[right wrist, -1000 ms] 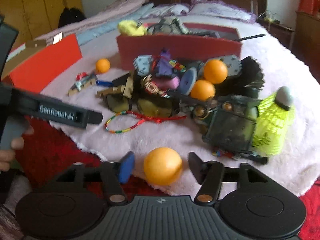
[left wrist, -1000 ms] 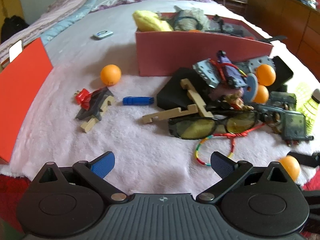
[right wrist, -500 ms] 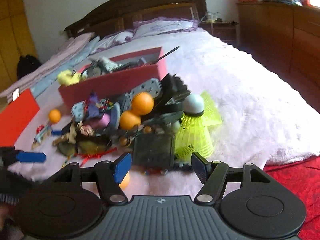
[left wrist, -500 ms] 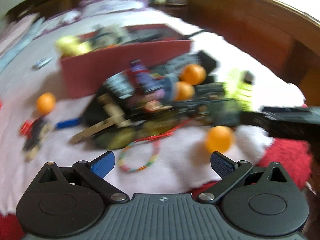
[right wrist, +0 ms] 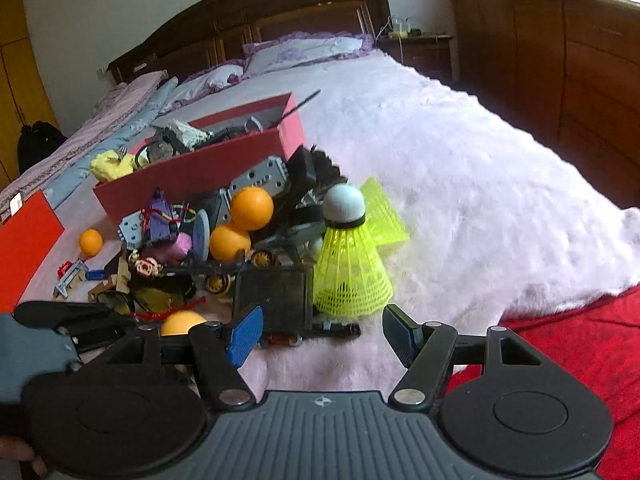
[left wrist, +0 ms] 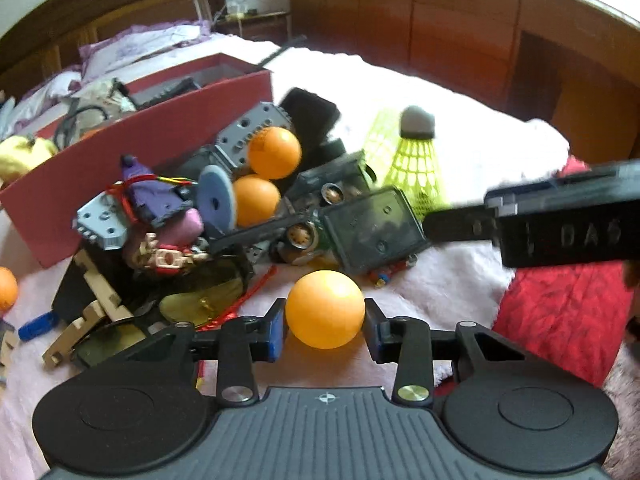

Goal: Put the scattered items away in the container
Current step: 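Grasp the ping-pong ball with the left tool while the right tool releases it, then grasp the dark translucent square case with the right tool while the left holds the ball, then carry ball and case over the red box and open both tools, then withdraw both tools from the red box back toward the toy pile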

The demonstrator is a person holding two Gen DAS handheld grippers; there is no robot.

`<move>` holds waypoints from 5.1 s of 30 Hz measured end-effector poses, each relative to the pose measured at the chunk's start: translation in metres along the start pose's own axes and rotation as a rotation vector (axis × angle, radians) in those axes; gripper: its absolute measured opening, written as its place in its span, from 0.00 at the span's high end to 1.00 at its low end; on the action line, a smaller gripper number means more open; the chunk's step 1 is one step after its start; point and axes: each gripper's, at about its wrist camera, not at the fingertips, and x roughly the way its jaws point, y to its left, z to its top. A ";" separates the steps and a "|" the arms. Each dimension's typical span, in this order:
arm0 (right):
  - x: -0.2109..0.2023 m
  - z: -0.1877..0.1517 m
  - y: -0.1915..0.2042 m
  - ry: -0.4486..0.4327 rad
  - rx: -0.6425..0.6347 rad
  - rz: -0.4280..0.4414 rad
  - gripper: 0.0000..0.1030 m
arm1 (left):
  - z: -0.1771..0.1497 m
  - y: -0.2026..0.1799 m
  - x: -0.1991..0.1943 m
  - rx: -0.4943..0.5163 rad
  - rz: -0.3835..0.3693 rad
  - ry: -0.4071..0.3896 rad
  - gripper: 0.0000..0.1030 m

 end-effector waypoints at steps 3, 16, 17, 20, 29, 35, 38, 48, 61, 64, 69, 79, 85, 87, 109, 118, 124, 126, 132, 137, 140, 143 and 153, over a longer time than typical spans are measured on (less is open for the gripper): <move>0.004 -0.001 0.009 0.015 -0.021 0.017 0.33 | -0.005 0.013 -0.012 -0.027 0.034 -0.009 0.62; 0.033 0.006 0.048 0.049 -0.094 -0.023 0.26 | -0.047 0.073 -0.054 -0.196 0.174 0.029 0.62; 0.035 0.006 0.050 0.051 -0.097 -0.032 0.26 | -0.048 0.075 -0.055 -0.206 0.169 0.028 0.61; 0.041 0.007 0.054 0.056 -0.104 -0.059 0.30 | -0.049 0.076 -0.056 -0.217 0.154 0.022 0.62; 0.039 -0.002 0.077 0.111 -0.225 -0.048 0.37 | -0.049 0.077 -0.059 -0.219 0.152 0.002 0.61; 0.020 -0.017 0.099 0.179 -0.385 0.038 0.37 | -0.052 0.078 -0.055 -0.229 0.149 0.027 0.61; 0.023 -0.025 0.109 0.226 -0.432 0.038 0.38 | -0.054 0.078 -0.054 -0.229 0.148 0.037 0.61; 0.032 -0.028 0.097 0.249 -0.343 0.048 0.25 | -0.059 0.083 -0.046 -0.251 0.148 0.056 0.60; 0.023 -0.025 0.099 0.197 -0.351 0.083 0.38 | -0.053 0.084 -0.058 -0.239 0.148 0.017 0.63; 0.018 -0.018 0.099 0.170 -0.339 0.097 0.38 | -0.049 0.085 -0.063 -0.239 0.148 0.003 0.63; 0.012 -0.007 0.097 0.133 -0.310 0.119 0.38 | -0.041 0.083 -0.071 -0.232 0.137 -0.025 0.63; 0.008 0.019 0.099 0.082 -0.265 0.149 0.38 | -0.011 0.090 -0.083 -0.225 0.130 -0.088 0.63; 0.010 0.039 0.102 0.052 -0.259 0.156 0.38 | 0.008 0.097 -0.084 -0.231 0.125 -0.114 0.63; 0.011 0.044 0.103 0.046 -0.263 0.154 0.38 | 0.014 0.098 -0.083 -0.226 0.128 -0.119 0.63; 0.021 0.103 0.118 -0.034 -0.275 0.129 0.38 | 0.071 0.120 -0.078 -0.234 0.175 -0.170 0.63; 0.045 0.139 0.124 -0.064 -0.250 0.120 0.38 | 0.101 0.145 -0.058 -0.258 0.190 -0.187 0.63; 0.077 0.167 0.121 -0.065 -0.234 0.099 0.38 | 0.130 0.164 -0.030 -0.251 0.206 -0.170 0.63; 0.090 0.175 0.117 -0.057 -0.218 0.079 0.38 | 0.139 0.169 -0.022 -0.241 0.219 -0.167 0.63; 0.129 0.200 0.115 -0.056 -0.213 0.058 0.38 | 0.164 0.188 0.010 -0.263 0.224 -0.130 0.62; 0.155 0.217 0.117 -0.050 -0.205 0.028 0.37 | 0.173 0.201 0.022 -0.291 0.273 -0.106 0.44; 0.160 0.219 0.118 -0.040 -0.208 0.018 0.36 | 0.165 0.205 0.014 -0.330 0.279 -0.114 0.28; 0.154 0.214 0.119 -0.028 -0.231 0.013 0.34 | 0.153 0.201 0.002 -0.336 0.272 -0.124 0.24; 0.099 0.172 0.124 0.029 -0.258 0.030 0.29 | 0.124 0.170 -0.037 -0.285 0.257 -0.113 0.14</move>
